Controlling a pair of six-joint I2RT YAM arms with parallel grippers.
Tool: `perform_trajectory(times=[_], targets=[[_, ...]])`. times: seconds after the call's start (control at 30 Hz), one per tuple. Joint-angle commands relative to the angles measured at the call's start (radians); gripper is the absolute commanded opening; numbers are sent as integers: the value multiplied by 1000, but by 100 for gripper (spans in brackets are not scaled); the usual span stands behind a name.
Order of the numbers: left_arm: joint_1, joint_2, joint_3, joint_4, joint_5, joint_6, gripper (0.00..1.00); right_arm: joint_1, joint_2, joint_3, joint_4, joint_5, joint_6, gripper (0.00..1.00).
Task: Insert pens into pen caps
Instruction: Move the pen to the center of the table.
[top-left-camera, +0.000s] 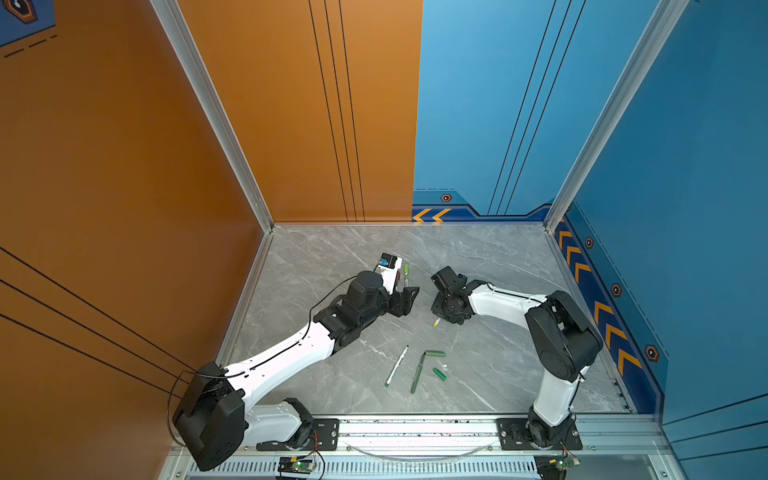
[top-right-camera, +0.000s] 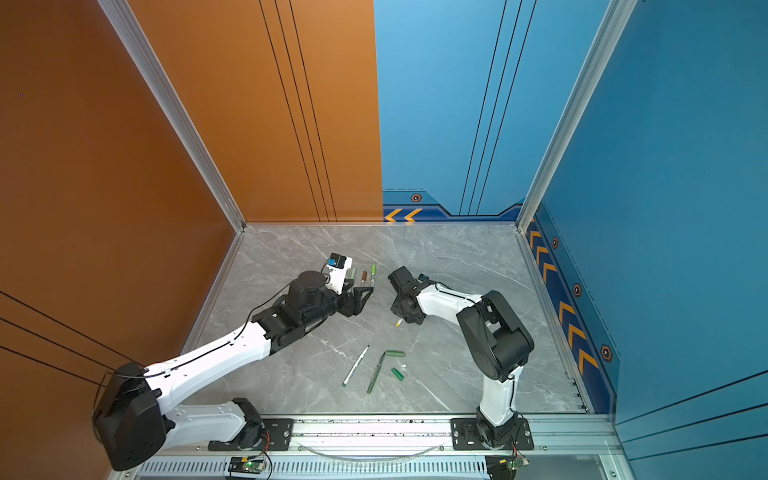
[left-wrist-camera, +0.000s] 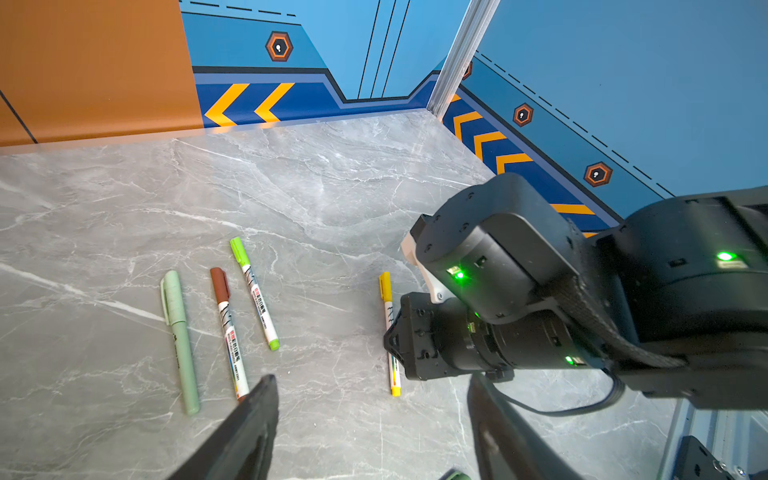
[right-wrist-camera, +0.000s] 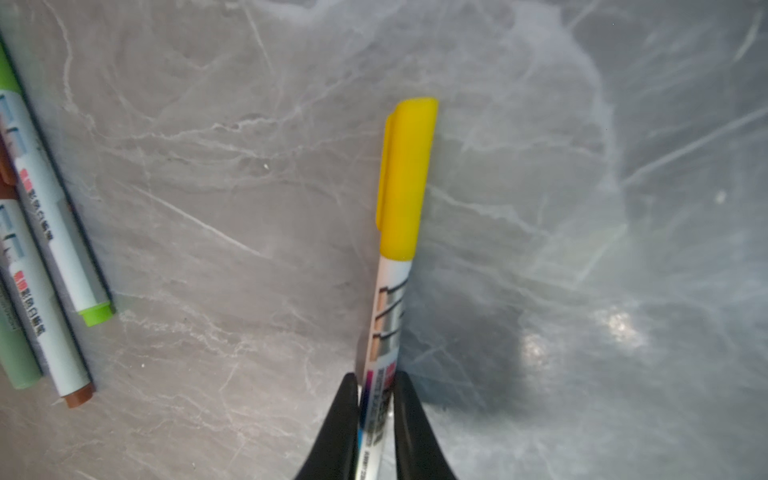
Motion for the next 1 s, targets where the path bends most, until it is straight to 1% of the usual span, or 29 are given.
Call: perform_trajectory(times=[0.0, 0.17, 0.33, 0.53, 0.83, 0.97], targets=[[10, -29, -26, -2, -22, -9, 72, -3, 109, -15, -81, -12, -39, 16], [23, -43, -38, -2, -24, -31, 72, -2, 164, 61, -97, -31, -87, 13], [34, -49, -47, -4, -24, -50, 72, -3, 257, 173, -144, -42, -157, 13], [43, -69, -61, -14, -27, -62, 72, -10, 329, 289, -196, -47, -218, 13], [56, -80, -72, -18, -21, -68, 72, -24, 441, 456, -282, -69, -306, 15], [63, -84, -73, -23, -18, -72, 72, -30, 478, 511, -303, -85, -323, 17]])
